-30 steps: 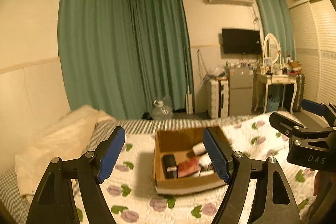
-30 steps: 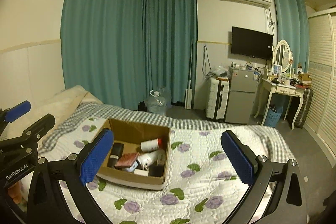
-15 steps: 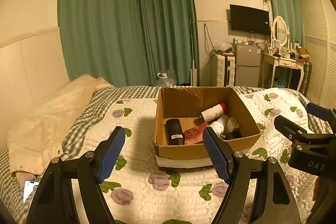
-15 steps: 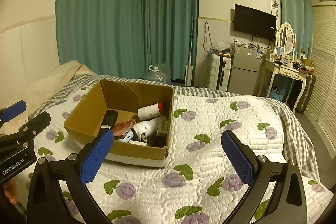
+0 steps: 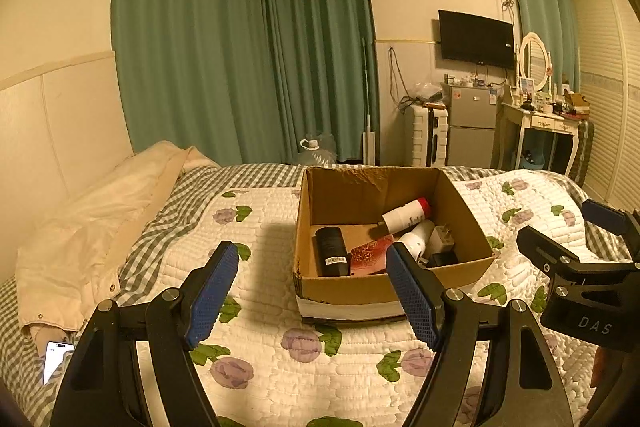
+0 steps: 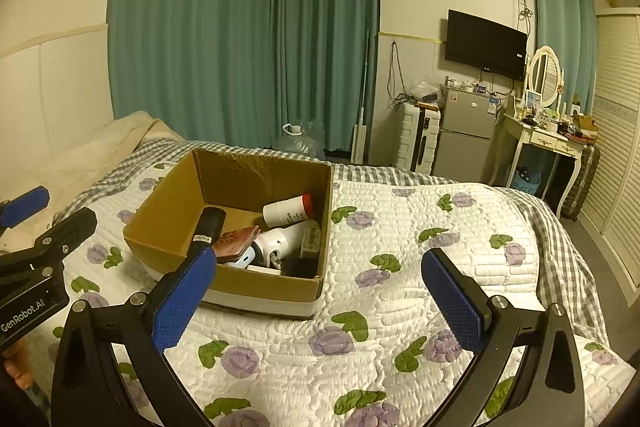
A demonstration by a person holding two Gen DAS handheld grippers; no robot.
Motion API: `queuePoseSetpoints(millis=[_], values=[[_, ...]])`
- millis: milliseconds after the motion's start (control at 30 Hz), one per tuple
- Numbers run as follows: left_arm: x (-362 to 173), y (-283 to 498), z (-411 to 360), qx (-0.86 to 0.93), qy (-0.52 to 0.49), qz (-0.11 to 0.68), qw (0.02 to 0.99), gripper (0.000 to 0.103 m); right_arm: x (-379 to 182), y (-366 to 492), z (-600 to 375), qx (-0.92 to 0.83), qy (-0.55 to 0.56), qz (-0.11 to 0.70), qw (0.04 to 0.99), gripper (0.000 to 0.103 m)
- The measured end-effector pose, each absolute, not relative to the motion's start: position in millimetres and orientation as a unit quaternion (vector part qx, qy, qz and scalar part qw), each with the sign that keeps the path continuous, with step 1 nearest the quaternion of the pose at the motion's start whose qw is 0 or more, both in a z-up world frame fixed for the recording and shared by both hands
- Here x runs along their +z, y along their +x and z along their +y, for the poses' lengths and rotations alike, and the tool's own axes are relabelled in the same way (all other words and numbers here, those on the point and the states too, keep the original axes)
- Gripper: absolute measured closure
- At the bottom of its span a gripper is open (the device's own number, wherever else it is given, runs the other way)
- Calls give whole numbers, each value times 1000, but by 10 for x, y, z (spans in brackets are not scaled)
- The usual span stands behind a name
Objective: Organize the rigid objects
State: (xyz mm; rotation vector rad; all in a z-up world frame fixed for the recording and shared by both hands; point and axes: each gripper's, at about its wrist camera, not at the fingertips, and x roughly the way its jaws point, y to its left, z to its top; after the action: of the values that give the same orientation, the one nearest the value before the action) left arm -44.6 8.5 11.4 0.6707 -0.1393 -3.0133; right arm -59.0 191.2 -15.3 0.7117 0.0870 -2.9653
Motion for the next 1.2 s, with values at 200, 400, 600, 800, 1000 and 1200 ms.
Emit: queuePoseSetpoints(millis=[200,400,600,800,1000,1200], values=[[107,-451,98,-974,219,-47,25,24,-161,-593,1896,-970,236,29,47,0],[98,-452,117,-973,225,-47,20,24,-168,-595,1887,-970,236,29,47,0],[102,-450,118,-973,226,-47,20,24,-184,-597,1875,-970,237,30,49,0],[99,-449,115,-973,227,-47,20,24,-194,-596,1869,-969,239,30,49,0],[101,-445,113,-973,227,-47,22,24,-200,-595,1864,-969,239,30,49,0],[97,-437,115,-972,228,-47,22,24,-203,-606,1860,-969,241,29,49,0]])
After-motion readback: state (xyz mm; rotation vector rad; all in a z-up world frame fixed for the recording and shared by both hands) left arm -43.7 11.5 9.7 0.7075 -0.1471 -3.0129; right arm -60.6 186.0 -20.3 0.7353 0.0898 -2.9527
